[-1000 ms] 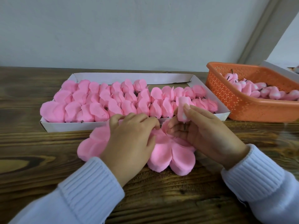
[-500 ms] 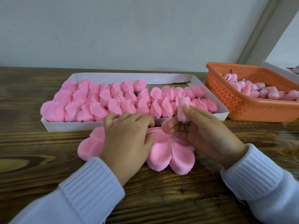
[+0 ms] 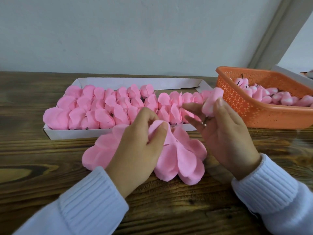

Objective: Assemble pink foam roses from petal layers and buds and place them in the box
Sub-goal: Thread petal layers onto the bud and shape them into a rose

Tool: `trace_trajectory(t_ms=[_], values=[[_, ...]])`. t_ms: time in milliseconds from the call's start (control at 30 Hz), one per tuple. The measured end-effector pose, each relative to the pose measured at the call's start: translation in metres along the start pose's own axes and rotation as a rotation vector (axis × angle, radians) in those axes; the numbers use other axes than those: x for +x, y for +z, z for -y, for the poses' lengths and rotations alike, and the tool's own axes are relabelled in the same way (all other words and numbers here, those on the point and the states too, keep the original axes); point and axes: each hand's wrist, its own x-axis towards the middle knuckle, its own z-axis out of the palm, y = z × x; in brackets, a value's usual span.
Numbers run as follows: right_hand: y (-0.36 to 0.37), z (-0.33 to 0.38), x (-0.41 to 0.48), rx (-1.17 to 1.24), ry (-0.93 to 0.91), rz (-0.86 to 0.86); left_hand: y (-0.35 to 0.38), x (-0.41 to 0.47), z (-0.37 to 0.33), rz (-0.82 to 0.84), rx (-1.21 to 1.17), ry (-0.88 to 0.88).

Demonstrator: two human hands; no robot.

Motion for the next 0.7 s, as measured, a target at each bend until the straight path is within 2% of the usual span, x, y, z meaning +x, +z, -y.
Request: trace_trajectory(t_ms=[133, 233, 500, 700], values=[[0.001, 0.004, -0.003, -0.199, -0.137, 0.067, 0.003, 0.003, 0.003, -0.037, -0.380, -0.396], [0.002, 0.006, -0.004, -0.227, -0.171, 0.097, 0.002, 0.004, 0.001, -0.095, -0.540, -0.558], [0.005, 0.003, -0.006, -0.061, -0.048, 0.189, 0.001, 0.008, -0.003, -0.144, -0.801, -0.616], [0.011, 0.002, -0.009, -0.160, -0.062, 0.196, -0.004, 0.007, -0.004, 0.103, -1.124, -0.633]])
